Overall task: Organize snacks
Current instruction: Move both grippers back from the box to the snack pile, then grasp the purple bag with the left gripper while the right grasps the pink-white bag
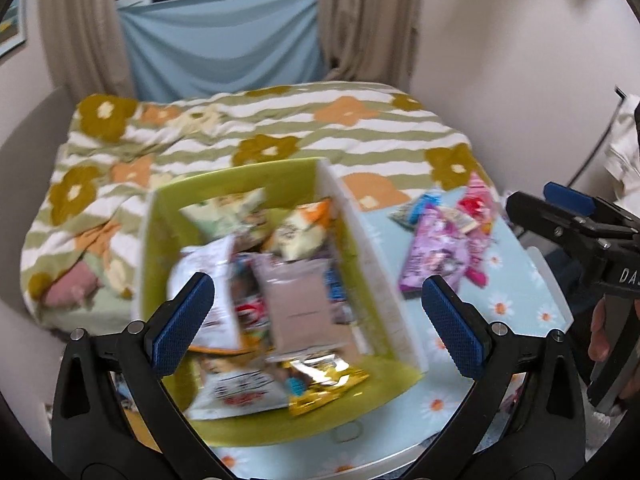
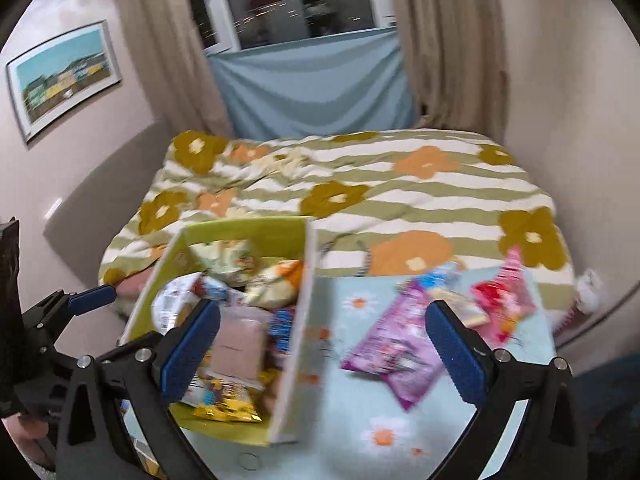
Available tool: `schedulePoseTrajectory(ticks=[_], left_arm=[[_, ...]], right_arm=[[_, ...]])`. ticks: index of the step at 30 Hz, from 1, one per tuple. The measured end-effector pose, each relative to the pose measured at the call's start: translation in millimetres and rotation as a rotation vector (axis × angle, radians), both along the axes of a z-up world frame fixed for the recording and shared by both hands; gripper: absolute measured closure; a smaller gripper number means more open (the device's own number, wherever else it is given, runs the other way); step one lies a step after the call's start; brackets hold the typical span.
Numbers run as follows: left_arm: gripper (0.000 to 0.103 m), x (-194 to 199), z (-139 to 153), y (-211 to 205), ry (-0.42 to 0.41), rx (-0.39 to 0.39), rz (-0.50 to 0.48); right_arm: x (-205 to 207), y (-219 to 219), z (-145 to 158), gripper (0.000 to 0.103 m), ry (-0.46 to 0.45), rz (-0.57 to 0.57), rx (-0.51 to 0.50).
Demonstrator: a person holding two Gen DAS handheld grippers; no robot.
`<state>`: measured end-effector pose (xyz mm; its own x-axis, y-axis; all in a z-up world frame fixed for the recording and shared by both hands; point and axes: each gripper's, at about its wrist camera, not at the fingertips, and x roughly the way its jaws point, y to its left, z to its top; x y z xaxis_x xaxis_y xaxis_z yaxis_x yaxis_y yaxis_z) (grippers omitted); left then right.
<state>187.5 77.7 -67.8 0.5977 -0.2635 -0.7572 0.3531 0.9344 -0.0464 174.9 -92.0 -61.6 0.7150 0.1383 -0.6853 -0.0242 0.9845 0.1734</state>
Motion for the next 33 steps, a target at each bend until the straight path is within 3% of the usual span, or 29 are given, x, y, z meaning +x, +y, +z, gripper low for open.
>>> schedulePoseTrajectory(ticks=[8,18,25,33], left_arm=[[0.000,16,-23,-101,0.054,0.042,-0.124],[0.000,53,-89,-201,0.202,0.133,-0.186],[0.000,80,-134,-220,0.277,0.162,-0.148],[0.000,94,-165,-223,0.357,0.168,-0.155]], right_arm=[[-22,-96,-12,0.001,0.033,-0.172,0.009],[-13,-190,-87,0.001,0.186,-0.175,0.105],[9,-209,-140,0.001,0.290,-0.110,0.188],[33,-200,-169,0.001,0.318,-0.029,0.211]])
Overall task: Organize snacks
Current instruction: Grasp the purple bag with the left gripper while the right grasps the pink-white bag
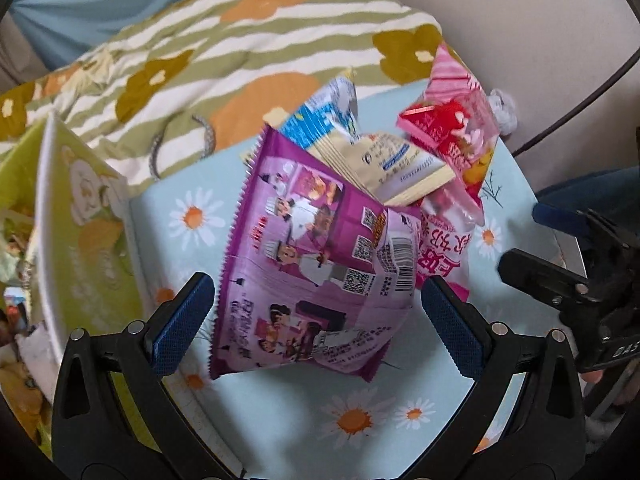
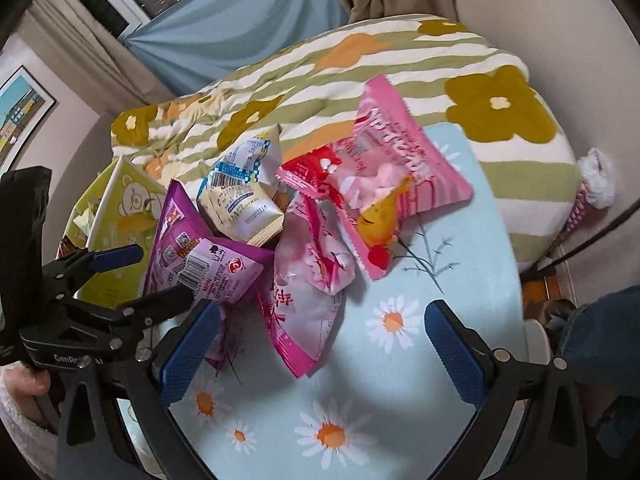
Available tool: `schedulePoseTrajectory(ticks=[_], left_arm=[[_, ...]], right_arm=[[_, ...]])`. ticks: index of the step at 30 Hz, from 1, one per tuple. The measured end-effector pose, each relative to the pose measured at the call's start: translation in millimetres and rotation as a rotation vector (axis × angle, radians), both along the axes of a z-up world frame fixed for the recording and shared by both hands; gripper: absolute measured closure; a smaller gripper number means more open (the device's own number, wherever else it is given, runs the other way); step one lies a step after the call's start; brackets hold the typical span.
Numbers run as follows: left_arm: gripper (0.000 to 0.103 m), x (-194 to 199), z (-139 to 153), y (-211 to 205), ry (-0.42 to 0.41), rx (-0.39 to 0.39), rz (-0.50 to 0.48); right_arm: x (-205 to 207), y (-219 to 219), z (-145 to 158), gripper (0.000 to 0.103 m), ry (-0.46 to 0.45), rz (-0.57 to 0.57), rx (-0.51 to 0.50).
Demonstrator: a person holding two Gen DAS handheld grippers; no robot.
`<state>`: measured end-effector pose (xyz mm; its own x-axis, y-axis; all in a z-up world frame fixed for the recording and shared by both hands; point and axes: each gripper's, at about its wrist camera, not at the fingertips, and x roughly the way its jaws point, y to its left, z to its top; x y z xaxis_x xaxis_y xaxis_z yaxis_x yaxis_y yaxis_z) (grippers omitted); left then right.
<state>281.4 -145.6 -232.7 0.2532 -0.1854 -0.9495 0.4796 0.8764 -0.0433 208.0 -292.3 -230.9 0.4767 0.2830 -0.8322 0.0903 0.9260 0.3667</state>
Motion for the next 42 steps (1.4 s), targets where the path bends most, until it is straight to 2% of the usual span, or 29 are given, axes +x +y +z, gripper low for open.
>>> schedulePoseTrajectory(ticks=[3,7,10,11,12,13,19,21,31,36,39,41,42], left_arm=[[0.000,0,-6,-1,-0.001,0.014,-0.005],[0.002,0,-8,-1,-0.014,0.013,-0.001],[0.006,2,-8,0,-0.016,0.016,-0.006],[0.011,1,-8,-1,-0.014,0.023,-0.010],[0.024,1,-9,0,-0.004,0.023,-0.014],[0.028,1,-10,0,0.008,0.019,-0.014],[0.039,-4,-10,7,0.017,0.008,-0.006],[0.045,-6,-8,9,0.019,0.002,-0.001],[0.051,-23,3,23,0.019,0.011,0.048],[0.053,-27,6,32,0.020,-0.012,0.084],[0.053,-28,7,33,0.018,-0.014,0.091],[0.053,-30,8,34,0.016,-0.011,0.093],[0.054,-31,9,35,0.016,-0.013,0.094]], right_arm=[[5,4,-8,0.001,0.001,0.021,-0.007],[12,6,-16,0.010,0.013,0.045,0.019],[16,6,-21,0.013,0.020,0.057,0.011],[17,6,-22,0.015,0.022,0.061,0.012],[18,7,-24,0.015,0.025,0.065,0.015],[19,8,-25,0.015,0.026,0.066,0.017],[26,13,-29,0.015,0.025,0.088,0.019],[27,16,-30,0.015,0.025,0.093,0.019],[35,25,-37,0.021,0.028,0.091,0.021],[39,29,-43,0.034,0.041,0.089,-0.004],[40,29,-45,0.049,0.045,0.087,-0.033],[40,30,-45,0.063,0.045,0.102,-0.035],[39,30,-44,0.065,0.042,0.105,-0.031]])
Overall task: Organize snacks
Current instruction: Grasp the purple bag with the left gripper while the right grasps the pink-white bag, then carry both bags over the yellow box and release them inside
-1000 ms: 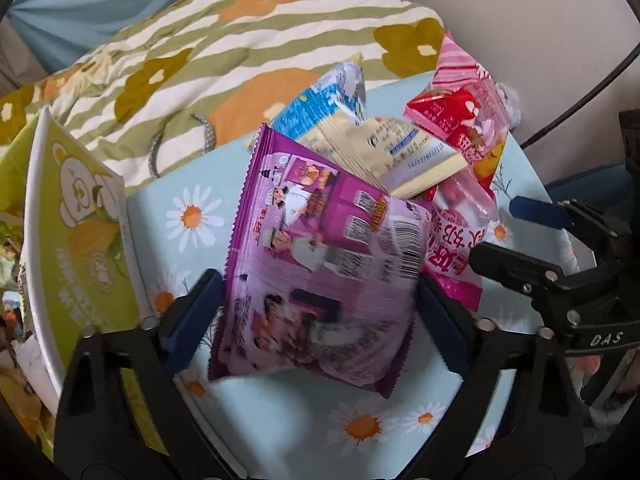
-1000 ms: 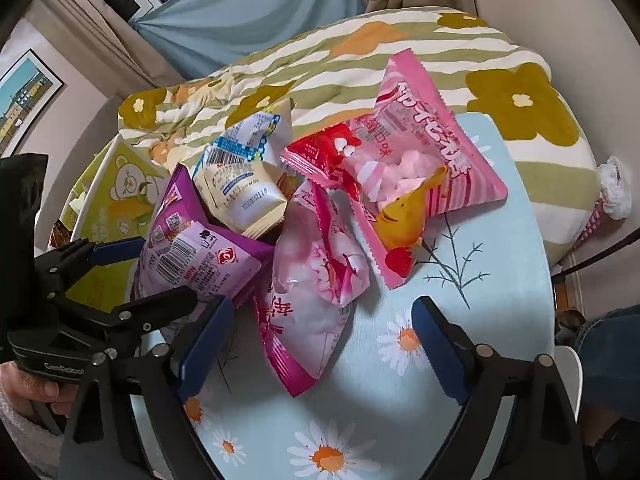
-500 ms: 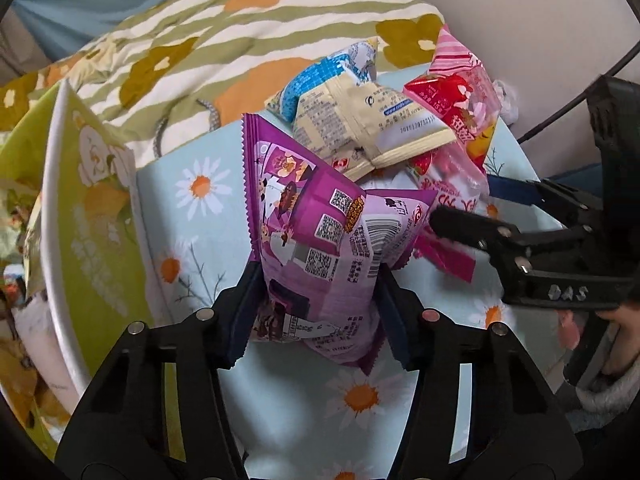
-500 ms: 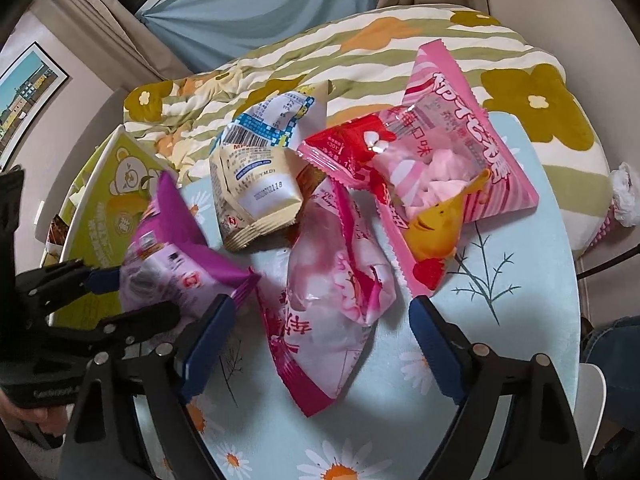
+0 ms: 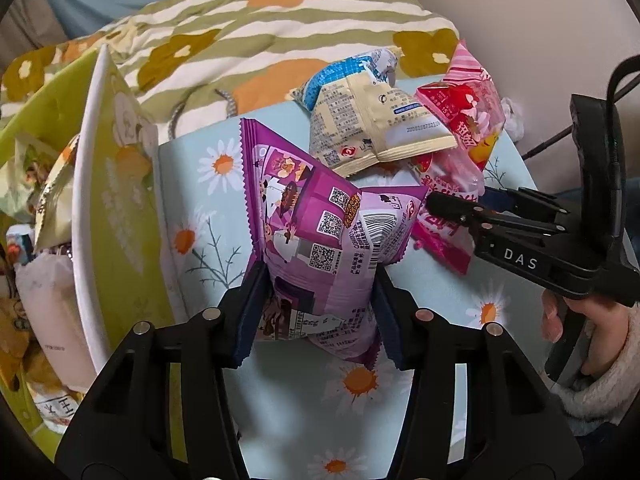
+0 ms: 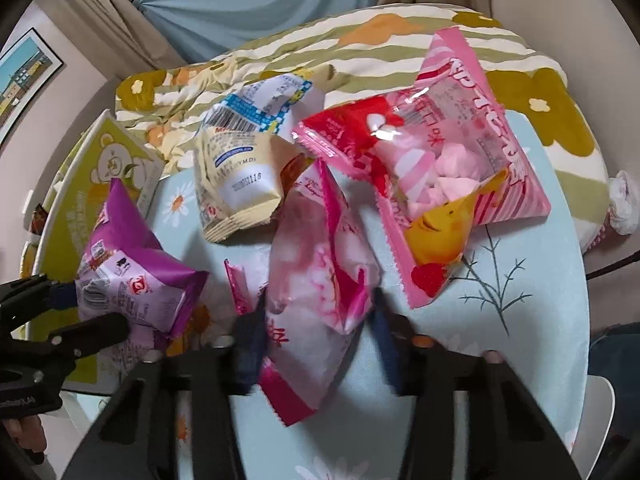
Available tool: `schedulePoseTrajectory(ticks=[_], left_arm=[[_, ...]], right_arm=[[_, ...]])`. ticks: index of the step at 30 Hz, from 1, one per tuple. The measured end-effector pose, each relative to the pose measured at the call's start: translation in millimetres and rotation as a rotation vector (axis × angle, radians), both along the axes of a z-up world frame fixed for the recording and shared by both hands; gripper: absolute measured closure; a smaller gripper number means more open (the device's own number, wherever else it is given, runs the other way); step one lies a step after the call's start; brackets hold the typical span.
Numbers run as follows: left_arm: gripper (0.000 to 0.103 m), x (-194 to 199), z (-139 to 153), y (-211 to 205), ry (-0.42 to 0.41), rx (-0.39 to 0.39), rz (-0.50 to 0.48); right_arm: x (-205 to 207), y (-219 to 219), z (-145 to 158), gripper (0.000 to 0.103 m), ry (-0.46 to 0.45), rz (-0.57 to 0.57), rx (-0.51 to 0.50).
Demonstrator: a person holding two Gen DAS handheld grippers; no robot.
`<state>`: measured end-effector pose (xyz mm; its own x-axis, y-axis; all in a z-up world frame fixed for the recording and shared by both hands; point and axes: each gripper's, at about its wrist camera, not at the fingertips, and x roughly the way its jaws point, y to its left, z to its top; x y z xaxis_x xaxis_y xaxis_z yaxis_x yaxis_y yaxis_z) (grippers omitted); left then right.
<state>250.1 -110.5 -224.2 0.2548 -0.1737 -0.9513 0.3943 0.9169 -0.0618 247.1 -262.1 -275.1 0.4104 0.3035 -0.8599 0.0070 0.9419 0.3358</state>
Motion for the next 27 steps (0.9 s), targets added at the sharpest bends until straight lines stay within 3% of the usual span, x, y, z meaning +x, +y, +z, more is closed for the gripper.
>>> schedulePoseTrajectory(ticks=[4,16,27], left_arm=[[0.055,-4,7,2,-0.002,-0.014,0.009],[0.056,-25,30,8,-0.040,-0.063,0.021],[0.057,-49,102,36,-0.177,-0.167,0.088]], right_arm=[[-8,0,6,0.069,-0.014,0.008,-0.001],[-45,-15,24,0.071,-0.010,-0.033,-0.008],[-61,-12,90,0.071,-0.118,-0.003,-0.026]])
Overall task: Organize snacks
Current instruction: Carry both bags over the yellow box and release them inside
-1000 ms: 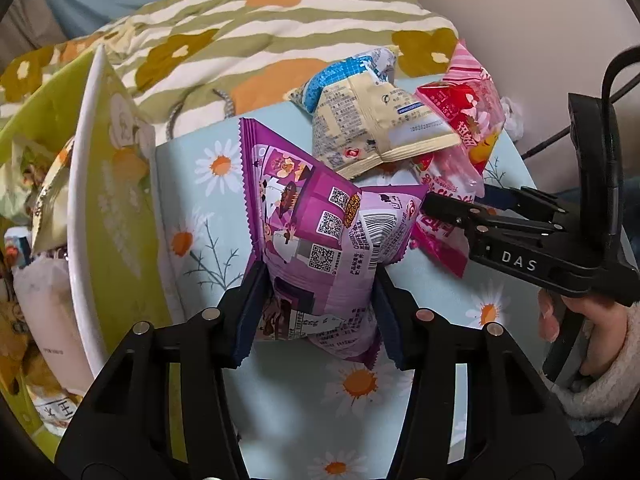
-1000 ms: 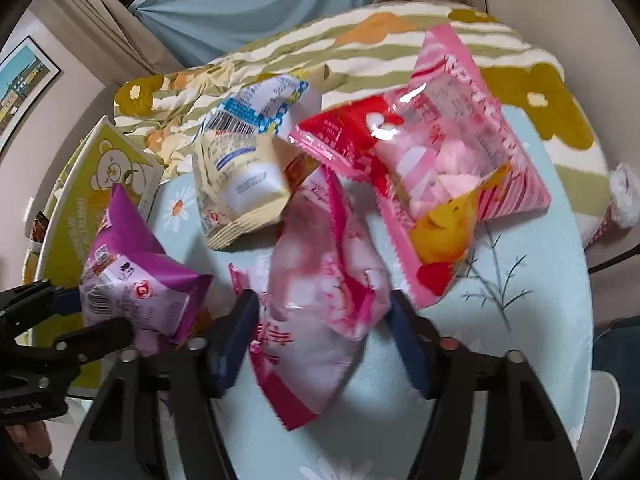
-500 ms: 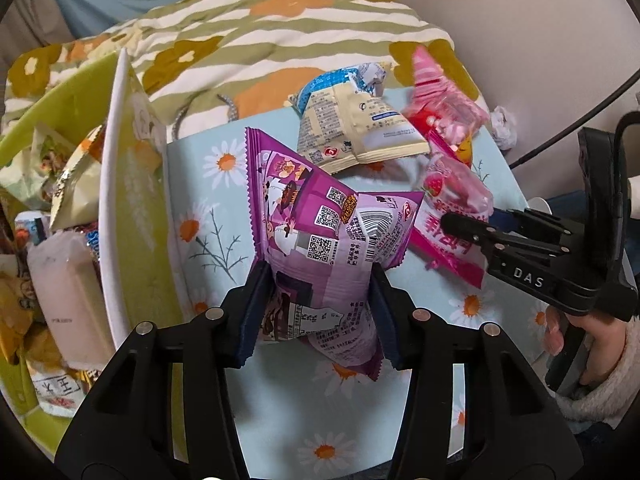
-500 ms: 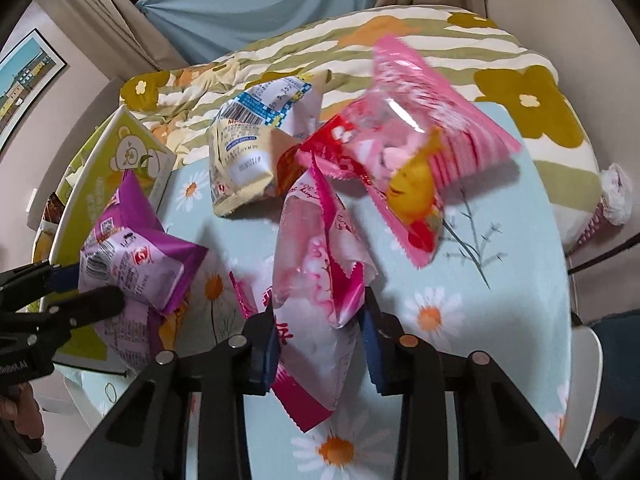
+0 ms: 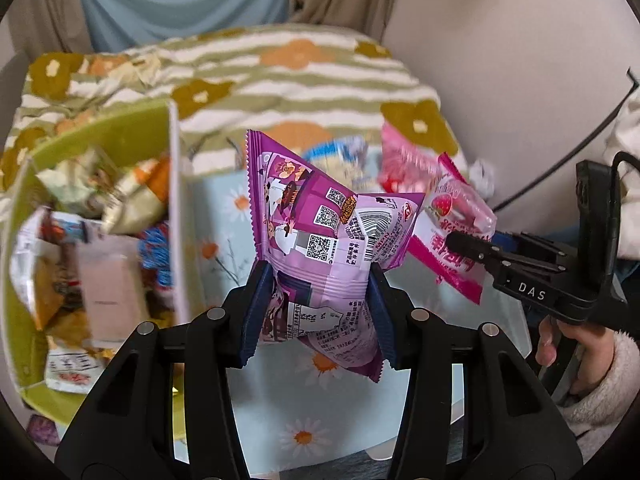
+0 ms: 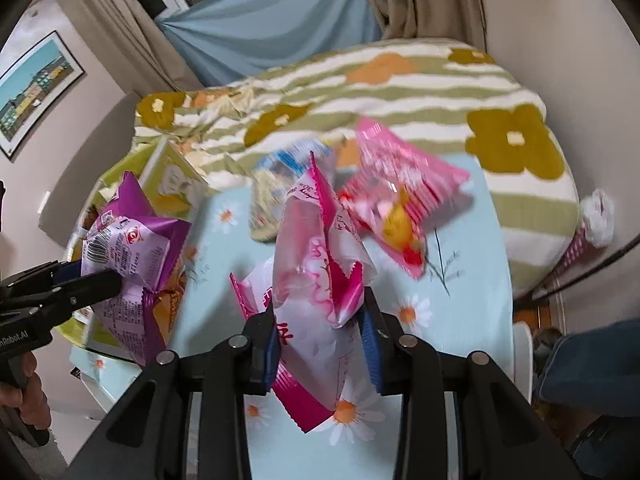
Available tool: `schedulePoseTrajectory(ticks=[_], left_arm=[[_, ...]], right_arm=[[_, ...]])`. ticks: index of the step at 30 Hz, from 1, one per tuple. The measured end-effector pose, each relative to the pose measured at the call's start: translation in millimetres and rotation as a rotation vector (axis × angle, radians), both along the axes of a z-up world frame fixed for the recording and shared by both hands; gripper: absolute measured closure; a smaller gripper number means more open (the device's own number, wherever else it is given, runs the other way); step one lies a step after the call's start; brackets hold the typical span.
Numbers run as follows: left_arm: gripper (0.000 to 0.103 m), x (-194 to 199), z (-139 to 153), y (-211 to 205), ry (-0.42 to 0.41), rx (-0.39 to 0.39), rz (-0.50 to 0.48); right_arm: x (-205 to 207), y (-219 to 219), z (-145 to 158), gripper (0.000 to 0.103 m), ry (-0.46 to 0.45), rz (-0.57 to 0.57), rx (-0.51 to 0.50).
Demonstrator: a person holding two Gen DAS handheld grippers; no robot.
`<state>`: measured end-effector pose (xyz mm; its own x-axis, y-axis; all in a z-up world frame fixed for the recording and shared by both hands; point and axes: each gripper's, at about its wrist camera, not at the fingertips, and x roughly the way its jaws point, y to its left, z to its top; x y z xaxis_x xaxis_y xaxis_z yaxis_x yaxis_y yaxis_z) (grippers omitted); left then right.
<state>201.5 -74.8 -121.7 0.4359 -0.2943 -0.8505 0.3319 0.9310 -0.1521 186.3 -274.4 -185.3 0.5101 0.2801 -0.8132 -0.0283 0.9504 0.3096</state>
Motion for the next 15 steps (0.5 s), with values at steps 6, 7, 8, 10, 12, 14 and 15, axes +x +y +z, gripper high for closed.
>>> schedulePoseTrajectory(ticks=[6,7,8,10,12,14,15], left_arm=[[0.057,-9,44,47,-0.092,-0.006,0.085],[0.057,-10,48,56,-0.099,-0.004,0.099],[0.057,-10,52,69,-0.103,0.002,0.120],[0.057,-10,56,92,-0.112,0.009,0.156],[0.057,-12,59,115,-0.112,0.019,0.188],[0.057,-13,59,134,-0.112,0.033,0.212],[0.057,-12,57,143,-0.108,0.042,0.222]], right_arm=[[11,29,45,0.071,-0.088,0.065,0.002],[14,37,52,0.071,-0.101,0.079,0.003],[16,45,58,0.071,-0.115,0.094,0.007],[21,65,69,0.071,-0.140,0.128,0.013],[28,88,80,0.071,-0.164,0.166,0.019],[33,109,86,0.071,-0.182,0.196,0.023],[38,124,90,0.071,-0.188,0.217,0.023]])
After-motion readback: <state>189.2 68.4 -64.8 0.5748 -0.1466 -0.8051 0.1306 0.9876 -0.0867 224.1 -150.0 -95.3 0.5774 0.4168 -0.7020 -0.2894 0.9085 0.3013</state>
